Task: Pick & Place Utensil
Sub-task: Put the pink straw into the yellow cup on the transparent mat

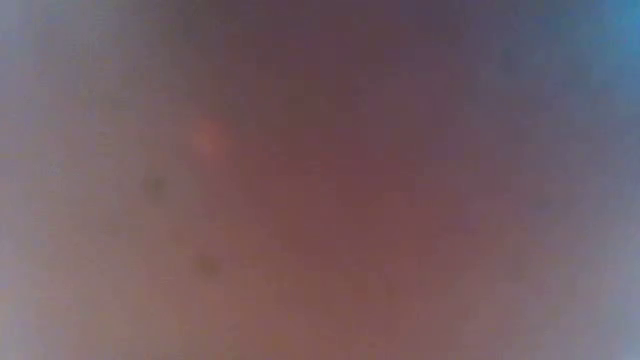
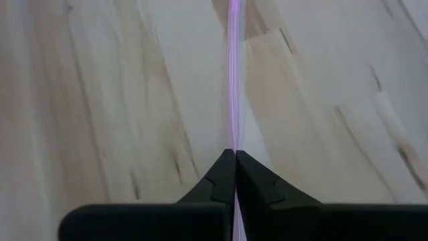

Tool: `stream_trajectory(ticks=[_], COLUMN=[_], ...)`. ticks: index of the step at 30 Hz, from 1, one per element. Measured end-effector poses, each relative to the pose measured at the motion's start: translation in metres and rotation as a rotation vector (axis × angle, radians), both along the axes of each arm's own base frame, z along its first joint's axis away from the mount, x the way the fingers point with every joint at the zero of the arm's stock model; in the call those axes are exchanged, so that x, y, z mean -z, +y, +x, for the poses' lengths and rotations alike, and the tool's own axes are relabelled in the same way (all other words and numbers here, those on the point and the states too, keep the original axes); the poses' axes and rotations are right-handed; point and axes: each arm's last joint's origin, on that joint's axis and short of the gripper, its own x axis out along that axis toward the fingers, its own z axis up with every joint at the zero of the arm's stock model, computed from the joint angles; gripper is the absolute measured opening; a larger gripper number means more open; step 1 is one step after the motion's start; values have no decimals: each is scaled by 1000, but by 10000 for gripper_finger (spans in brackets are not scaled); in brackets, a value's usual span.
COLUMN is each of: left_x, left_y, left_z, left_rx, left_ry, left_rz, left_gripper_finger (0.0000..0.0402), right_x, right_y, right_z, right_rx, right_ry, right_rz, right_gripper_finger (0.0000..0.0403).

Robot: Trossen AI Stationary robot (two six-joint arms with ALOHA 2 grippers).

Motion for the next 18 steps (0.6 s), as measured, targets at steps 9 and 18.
stream_trajectory(ticks=[9, 18], left_x=[0, -1], left_y=[-14, -25], left_z=[-2, -4], left_rx=[58, 99], left_ry=[-1, -16], left_rz=[-1, -3], left_gripper_finger=[74, 74], right_x=[-47, -142], right_y=[19, 78], right_z=[2, -46], right_rx=[9, 87], right_ry=[46, -129], right_rz=[-124, -411], right_gripper_finger=[1, 0])
